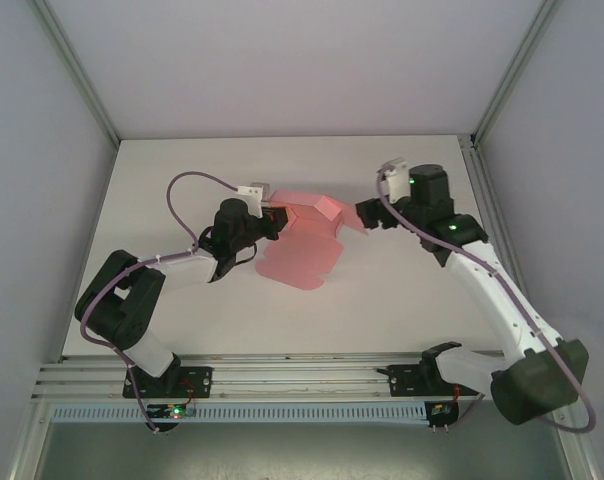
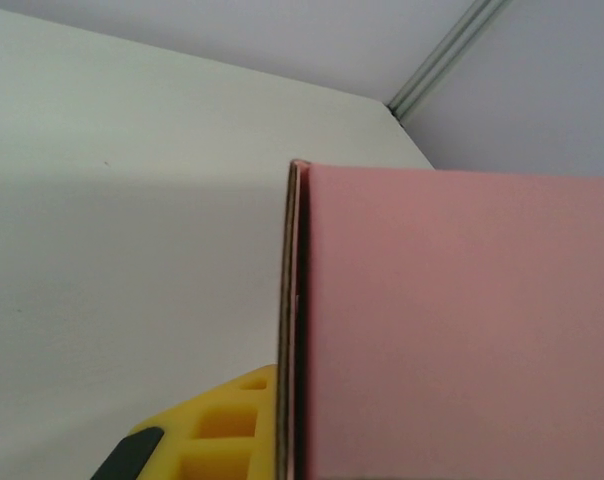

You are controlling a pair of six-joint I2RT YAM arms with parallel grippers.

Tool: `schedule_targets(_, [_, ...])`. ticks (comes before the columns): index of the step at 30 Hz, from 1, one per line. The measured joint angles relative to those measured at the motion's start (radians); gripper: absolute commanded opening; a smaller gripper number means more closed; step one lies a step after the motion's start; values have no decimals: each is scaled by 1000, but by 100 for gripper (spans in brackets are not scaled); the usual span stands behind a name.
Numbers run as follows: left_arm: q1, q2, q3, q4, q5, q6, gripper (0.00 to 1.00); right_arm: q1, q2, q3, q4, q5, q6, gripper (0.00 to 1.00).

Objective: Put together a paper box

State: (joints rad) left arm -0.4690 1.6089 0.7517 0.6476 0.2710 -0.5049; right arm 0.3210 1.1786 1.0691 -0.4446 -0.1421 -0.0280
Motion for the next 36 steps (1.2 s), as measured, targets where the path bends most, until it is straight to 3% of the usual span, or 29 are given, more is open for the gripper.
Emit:
schedule_targets(13, [5, 13, 66, -105, -172, -52, 0, 172, 175, 0, 203, 109, 111, 87])
schedule_targets(25, [12, -2, 65, -250, -325, -79, 0, 298, 354, 77, 261, 497, 96, 89])
schedule_targets(30, [-1, -60, 66, -313, -362, -71, 0, 270, 256, 24, 248, 444, 44, 89])
schedule_targets(36, [-3, -113, 66, -324, -389, -63, 0, 97, 5, -97, 219, 179, 21, 87])
